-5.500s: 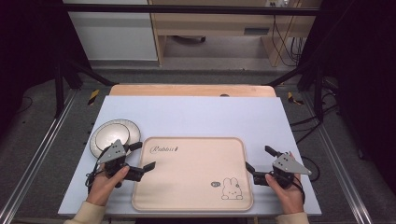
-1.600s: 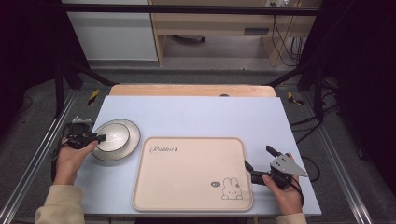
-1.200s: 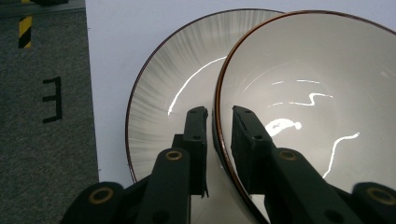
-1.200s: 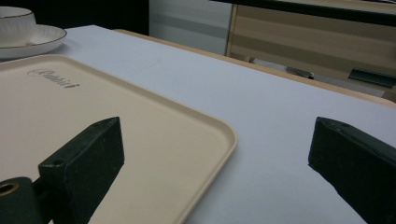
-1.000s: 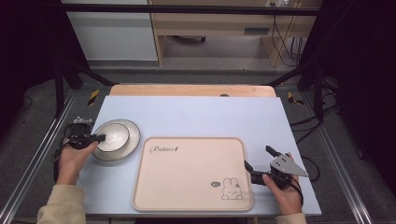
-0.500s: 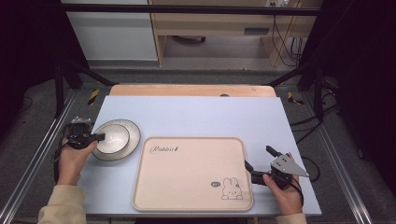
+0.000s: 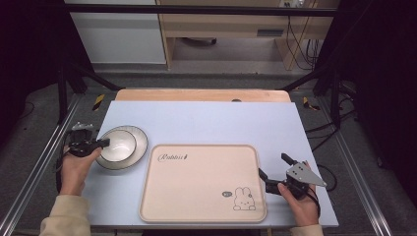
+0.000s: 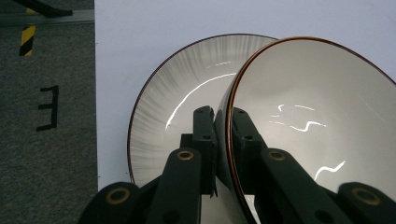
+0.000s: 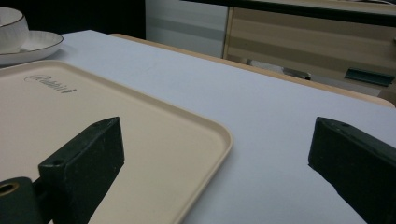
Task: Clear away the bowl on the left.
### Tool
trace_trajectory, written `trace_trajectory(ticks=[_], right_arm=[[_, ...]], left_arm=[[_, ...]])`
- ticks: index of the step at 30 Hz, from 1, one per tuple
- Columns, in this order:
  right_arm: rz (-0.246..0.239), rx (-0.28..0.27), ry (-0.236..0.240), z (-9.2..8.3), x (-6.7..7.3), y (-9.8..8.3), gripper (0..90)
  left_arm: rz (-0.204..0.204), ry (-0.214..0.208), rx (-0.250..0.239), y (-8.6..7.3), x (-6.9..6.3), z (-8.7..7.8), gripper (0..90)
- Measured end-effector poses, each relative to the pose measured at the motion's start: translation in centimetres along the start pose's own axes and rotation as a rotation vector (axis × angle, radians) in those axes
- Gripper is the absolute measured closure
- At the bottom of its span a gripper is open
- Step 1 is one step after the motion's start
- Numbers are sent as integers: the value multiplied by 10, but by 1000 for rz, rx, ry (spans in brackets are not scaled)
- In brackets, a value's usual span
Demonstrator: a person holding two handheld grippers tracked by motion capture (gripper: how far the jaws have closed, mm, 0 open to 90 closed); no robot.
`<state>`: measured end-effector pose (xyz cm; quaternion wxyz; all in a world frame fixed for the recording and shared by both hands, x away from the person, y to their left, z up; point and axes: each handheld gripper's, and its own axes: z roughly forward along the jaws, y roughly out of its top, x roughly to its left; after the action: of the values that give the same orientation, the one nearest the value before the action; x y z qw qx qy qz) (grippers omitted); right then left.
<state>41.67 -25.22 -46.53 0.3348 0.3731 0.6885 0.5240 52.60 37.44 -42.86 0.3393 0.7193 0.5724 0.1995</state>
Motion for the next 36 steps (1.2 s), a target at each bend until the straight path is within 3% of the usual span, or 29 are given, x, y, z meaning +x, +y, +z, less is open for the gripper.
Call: trace_trajectory(ticks=[13, 36], right_arm=[[-2, -6, -4, -1, -1, 1, 36], [0, -10, -7, -1, -2, 1, 37]], left_arm=[[-48, -15, -71, 2, 2, -8, 823], [-25, -35, -135, 12, -12, -18, 823]])
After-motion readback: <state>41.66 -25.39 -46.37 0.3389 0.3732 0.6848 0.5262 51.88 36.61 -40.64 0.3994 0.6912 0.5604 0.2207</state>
